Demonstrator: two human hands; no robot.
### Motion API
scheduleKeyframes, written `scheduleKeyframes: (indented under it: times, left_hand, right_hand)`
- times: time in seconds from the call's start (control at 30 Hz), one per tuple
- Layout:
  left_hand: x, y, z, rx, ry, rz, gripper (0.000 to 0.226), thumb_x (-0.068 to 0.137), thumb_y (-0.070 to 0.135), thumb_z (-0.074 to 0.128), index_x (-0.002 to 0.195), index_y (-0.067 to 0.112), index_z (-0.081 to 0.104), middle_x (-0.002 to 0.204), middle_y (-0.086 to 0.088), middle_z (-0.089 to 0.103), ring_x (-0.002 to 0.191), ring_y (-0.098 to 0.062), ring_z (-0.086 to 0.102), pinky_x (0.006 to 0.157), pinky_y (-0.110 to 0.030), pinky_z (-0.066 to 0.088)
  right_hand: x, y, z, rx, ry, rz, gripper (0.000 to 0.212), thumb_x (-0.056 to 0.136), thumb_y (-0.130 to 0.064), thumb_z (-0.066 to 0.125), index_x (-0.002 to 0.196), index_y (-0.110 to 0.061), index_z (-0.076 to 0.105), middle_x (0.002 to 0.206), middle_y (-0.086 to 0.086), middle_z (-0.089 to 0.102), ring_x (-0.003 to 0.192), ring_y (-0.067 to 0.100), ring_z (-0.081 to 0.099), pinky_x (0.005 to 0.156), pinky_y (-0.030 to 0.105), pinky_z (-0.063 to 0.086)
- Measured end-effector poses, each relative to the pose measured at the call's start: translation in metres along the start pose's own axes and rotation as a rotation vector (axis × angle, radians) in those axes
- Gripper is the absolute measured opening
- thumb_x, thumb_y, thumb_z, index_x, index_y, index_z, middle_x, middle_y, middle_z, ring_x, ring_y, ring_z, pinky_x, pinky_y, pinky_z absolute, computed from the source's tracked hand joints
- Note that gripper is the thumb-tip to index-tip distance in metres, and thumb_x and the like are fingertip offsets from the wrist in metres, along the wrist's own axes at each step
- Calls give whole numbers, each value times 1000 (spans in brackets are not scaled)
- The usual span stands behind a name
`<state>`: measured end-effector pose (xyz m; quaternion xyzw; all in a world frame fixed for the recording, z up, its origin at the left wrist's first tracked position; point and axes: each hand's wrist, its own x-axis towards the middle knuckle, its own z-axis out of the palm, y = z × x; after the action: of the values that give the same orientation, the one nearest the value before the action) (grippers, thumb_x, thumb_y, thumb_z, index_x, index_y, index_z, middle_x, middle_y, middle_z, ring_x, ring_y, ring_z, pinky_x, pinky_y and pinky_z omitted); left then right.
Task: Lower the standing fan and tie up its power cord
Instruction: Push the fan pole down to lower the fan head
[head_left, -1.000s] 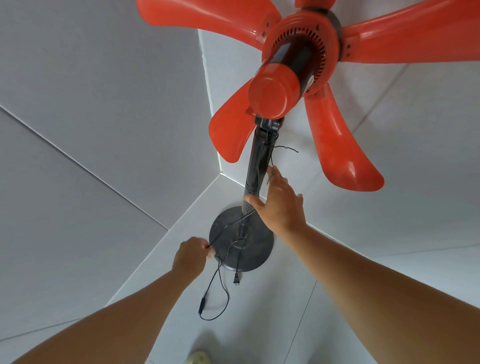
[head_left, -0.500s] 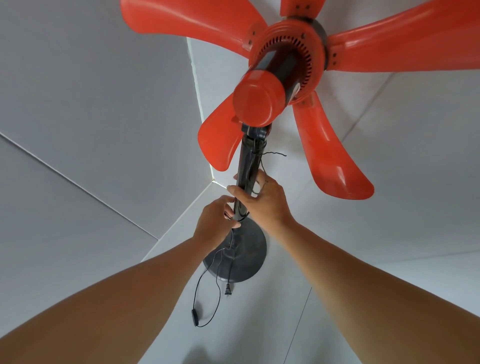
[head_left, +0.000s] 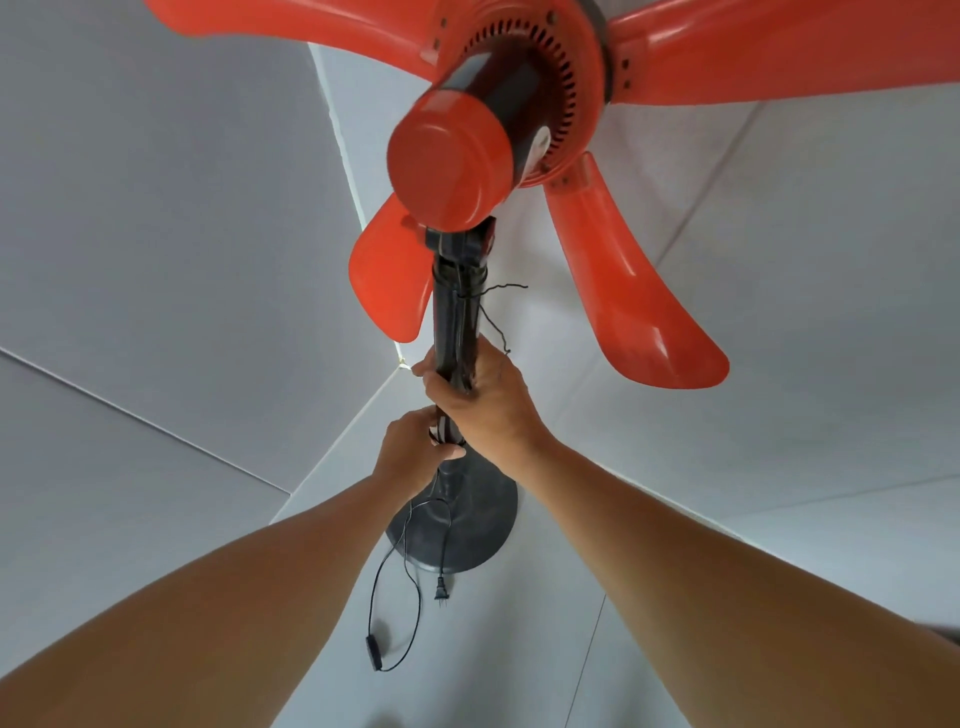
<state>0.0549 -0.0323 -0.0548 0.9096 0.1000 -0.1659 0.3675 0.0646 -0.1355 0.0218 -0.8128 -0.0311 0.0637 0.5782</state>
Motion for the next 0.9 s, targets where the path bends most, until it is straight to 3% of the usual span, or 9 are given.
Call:
scheduleKeyframes:
  times: [0.13, 0.3, 0.47, 0.6, 0.7, 0.9]
  left_hand:
    - [-2, 0, 3, -13, 10, 11, 22, 84, 8, 70, 102, -4, 68, 102, -19, 73, 97, -37, 66, 87, -41, 48]
    - [-14, -2, 5, 6, 36, 0, 16, 88, 4, 61, 94, -10, 63, 84, -19, 70, 75, -30, 60, 61, -25, 37]
    - [-39, 17, -2, 5, 44, -6, 22, 90, 8, 65, 108, -4, 66, 104, -18, 73, 91, -33, 66, 79, -34, 46]
    - [-63, 38, -14, 6, 24, -2, 26, 89, 12, 68, 114, 5, 66, 106, -14, 73, 88, -27, 66, 81, -31, 49]
    - [-89, 57, -21, 9, 19, 0, 29, 89, 15, 69, 117, 9, 65, 109, -10, 73, 97, -29, 68, 87, -30, 49]
    - [-146, 99, -36, 53, 12, 5, 24, 86, 14, 71, 109, 11, 67, 102, -8, 74, 95, -31, 68, 81, -31, 47]
  right_hand:
    - [0, 2, 0, -8, 17, -24, 17, 85, -12, 70, 99, -5, 64, 89, 8, 71, 77, 33, 69, 75, 46, 59]
    - [-9, 1, -2, -47, -8, -40, 20, 85, -10, 69, 104, -5, 65, 93, 4, 72, 74, 36, 71, 72, 48, 60]
    - [-20, -17, -17, -30, -47, -28, 23, 83, -7, 71, 105, -2, 66, 100, 6, 75, 95, 22, 71, 94, 41, 55]
    - [-32, -42, -39, 21, -45, 2, 19, 82, -4, 71, 101, -2, 68, 99, 8, 74, 96, 23, 70, 95, 43, 53]
    - [-50, -68, -61, 20, -68, 26, 18, 82, -5, 71, 100, -2, 69, 100, 7, 74, 97, 22, 69, 97, 42, 53]
    - [-94, -119, -107, 35, -86, 72, 13, 80, -1, 71, 93, 0, 69, 101, 11, 74, 98, 27, 69, 97, 47, 52]
